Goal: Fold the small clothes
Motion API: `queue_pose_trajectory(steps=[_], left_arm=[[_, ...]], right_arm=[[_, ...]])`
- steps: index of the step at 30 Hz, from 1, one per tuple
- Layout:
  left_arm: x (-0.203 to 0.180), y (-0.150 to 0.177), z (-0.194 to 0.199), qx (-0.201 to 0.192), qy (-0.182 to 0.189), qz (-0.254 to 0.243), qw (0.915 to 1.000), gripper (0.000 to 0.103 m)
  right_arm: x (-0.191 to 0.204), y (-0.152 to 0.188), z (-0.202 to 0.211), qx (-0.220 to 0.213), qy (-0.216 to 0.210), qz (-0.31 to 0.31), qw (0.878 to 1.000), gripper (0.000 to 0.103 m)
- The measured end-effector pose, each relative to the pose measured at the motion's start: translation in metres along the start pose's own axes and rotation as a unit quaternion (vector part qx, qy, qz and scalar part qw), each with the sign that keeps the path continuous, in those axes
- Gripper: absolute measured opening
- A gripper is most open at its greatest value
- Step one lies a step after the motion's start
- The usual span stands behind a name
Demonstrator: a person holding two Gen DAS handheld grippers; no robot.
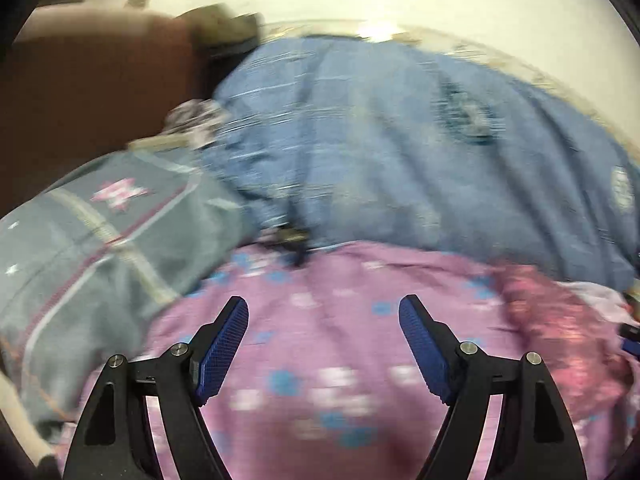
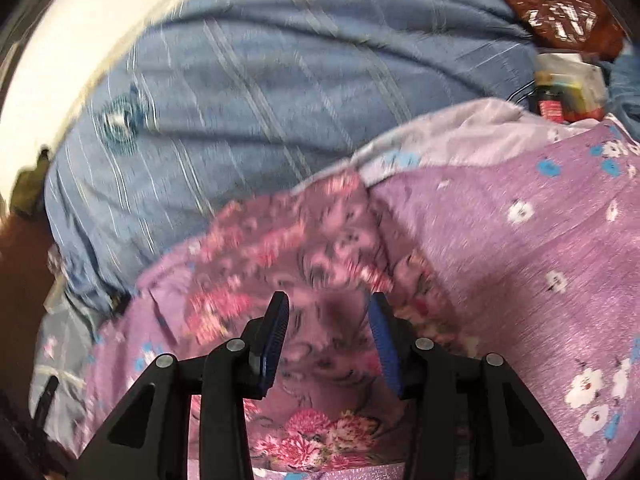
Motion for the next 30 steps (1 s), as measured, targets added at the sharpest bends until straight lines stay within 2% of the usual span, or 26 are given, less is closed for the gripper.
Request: queue_pose_trajectory(steps=[2,4,6,7,8,12,15,19,22,25,30], left_arm=[[-0.014,0.007,0.000,0.004,0.019,-0.019,0.9996,0.078],[-0.044,0.017,-0.006,0.033,0.049,-0.069,0.9959,0.079],[-0.055,0.022,-0.012,0.048,0.033,-0.109,0.9923,0.080],[-0.056,0.023,-0.014,0.048,0.026,-0.120,0.9912,0.080],[-0.051,0.022,-0.015,0.046,0.019,-0.121,0.9915,0.080],[-0.005,0.011,-0.009,0.034,-0.022,-0.067,0.9969,0.079],[0.008,0.011,-0.001,0.037,-0.032,-0.043,0.9979,0.079],[0.005,0.010,0.004,0.049,-0.002,-0.022,0.9985,0.079],[-0.012,0.007,0.000,0.060,0.031,-0.025,0.9974,0.079],[-0.029,0.008,-0.013,0.084,0.078,-0.019,0.9932,0.079],[-0.058,0.008,-0.039,0.119,0.126,-0.025,0.9846,0.079]], right_arm=[[-0.006,-0.001,-0.002,0.006,0.002,-0.008,1.000,0.044],[-0.010,0.002,-0.011,0.023,0.013,0.000,1.000,0.044],[-0.016,0.011,-0.031,0.076,0.037,0.020,0.996,0.041],[-0.018,0.012,-0.035,0.083,0.042,0.027,0.995,0.039],[-0.016,0.010,-0.032,0.072,0.041,0.030,0.996,0.039],[-0.005,-0.001,-0.012,0.031,0.016,0.027,0.999,0.044],[0.009,-0.005,0.002,-0.001,-0.002,0.035,0.999,0.044],[0.018,-0.013,0.024,-0.043,-0.011,0.036,0.998,0.044],[0.010,-0.020,0.034,-0.056,-0.009,0.026,0.998,0.055],[-0.009,-0.025,0.034,-0.052,-0.004,-0.006,0.999,0.056],[-0.033,-0.032,0.035,-0.046,-0.025,-0.052,0.997,0.056]])
Point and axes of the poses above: each gripper's, at about its wrist camera, not at the fingertips, and z roughly against the way its jaws point, x to its left, y to its underside, the point moved 5 cm from there along -z, roughly the way its jaws point
